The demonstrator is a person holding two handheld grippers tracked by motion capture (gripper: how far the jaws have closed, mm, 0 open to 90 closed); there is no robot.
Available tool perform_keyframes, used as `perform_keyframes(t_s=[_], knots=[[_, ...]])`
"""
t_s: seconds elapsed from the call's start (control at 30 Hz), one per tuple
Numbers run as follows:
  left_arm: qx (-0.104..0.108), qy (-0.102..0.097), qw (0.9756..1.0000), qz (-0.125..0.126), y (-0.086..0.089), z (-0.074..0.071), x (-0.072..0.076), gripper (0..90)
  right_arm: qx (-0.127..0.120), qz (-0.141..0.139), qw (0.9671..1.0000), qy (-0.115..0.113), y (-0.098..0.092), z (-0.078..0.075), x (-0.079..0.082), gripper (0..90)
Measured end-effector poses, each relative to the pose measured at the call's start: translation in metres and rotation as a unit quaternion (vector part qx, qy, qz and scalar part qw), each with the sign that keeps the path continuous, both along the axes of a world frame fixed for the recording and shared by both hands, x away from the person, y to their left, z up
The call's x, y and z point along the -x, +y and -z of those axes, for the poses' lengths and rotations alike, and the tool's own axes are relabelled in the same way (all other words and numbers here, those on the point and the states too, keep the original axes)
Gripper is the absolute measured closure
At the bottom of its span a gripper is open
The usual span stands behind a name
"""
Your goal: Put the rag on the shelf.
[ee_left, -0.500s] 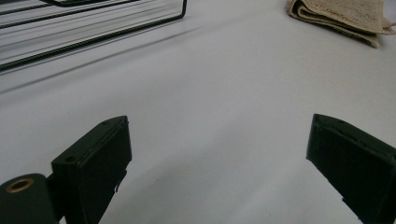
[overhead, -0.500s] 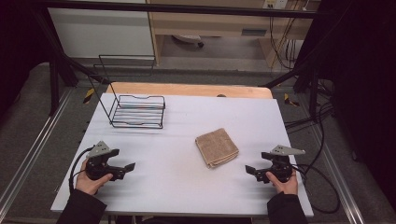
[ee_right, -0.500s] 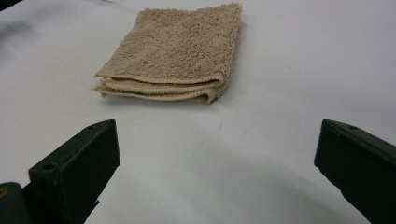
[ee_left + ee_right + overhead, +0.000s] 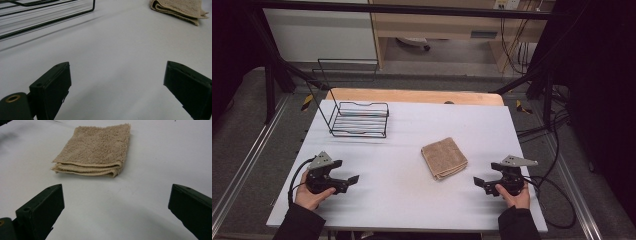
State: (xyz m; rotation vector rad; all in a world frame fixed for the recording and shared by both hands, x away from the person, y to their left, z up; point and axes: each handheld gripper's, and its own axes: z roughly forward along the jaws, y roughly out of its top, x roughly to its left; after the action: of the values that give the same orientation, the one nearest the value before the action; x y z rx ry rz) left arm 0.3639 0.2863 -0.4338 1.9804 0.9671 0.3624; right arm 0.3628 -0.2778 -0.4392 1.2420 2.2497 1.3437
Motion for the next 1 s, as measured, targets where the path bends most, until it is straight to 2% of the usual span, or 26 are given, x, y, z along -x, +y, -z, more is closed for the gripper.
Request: perform_keyframes(t_s=[0.37,0.57,1.0], knots=[[-0.003,0.002,1.0,-0.002,0.0,-0.001,0.0,7.8,0.011,-0.009,0.9999,-0.003,0.021,-0.003,-0.001,1.2],[-0.001,0.001,1.0,-0.007,0.001,-0.001,0.001,7.9,0.019,-0.015,0.9996,-0.016,0.037,-0.005,-0.001,1.6],[-0.005,0.001,0.9999,-0.01,0.002,0.001,0.001,8.0,0.046,-0.017,0.9987,-0.01,0.071,-0.006,-0.005,1.8]])
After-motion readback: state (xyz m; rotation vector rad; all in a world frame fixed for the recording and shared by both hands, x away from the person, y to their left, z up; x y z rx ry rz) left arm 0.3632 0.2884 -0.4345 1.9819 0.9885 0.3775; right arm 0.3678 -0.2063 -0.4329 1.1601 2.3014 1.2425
